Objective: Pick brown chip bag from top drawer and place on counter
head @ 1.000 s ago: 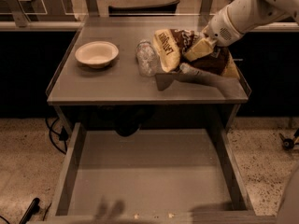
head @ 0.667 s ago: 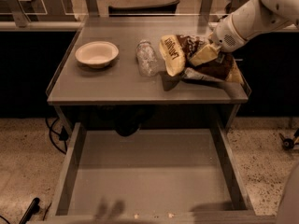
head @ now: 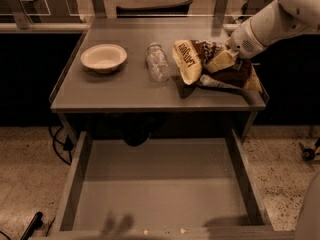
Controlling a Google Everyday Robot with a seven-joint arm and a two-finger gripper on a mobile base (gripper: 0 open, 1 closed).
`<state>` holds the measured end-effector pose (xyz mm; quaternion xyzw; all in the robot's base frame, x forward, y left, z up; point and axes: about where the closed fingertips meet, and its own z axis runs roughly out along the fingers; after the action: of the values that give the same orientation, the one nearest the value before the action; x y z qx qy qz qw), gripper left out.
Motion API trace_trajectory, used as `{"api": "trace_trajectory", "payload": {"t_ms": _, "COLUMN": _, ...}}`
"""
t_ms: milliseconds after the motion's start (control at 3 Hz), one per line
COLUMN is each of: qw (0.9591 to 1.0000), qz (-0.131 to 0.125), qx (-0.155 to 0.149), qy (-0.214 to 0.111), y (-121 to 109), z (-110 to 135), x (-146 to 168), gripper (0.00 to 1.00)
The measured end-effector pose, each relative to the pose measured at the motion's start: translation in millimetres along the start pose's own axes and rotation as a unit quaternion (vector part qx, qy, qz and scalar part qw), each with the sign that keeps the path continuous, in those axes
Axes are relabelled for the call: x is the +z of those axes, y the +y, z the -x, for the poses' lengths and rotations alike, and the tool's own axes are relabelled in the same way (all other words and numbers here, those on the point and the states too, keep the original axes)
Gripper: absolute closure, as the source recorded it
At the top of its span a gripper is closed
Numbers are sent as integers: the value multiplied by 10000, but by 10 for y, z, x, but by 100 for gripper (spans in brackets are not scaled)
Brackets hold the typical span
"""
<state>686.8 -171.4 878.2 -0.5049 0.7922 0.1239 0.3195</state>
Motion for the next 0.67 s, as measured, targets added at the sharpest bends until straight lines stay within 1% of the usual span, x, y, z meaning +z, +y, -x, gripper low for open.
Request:
{"api": "trace_trajectory", "payload": {"t_ms": 333, "qw": 10000, "qz": 0, "qx": 0, "qy": 0, "y": 0, "z": 0, "x": 0, "gripper": 52}}
{"api": "trace_trajectory", "payload": {"t_ms": 667, "qw": 10000, "qz": 1, "qx": 0, "qy": 0, "y": 0, "z": 0, "x": 1, "gripper": 27}}
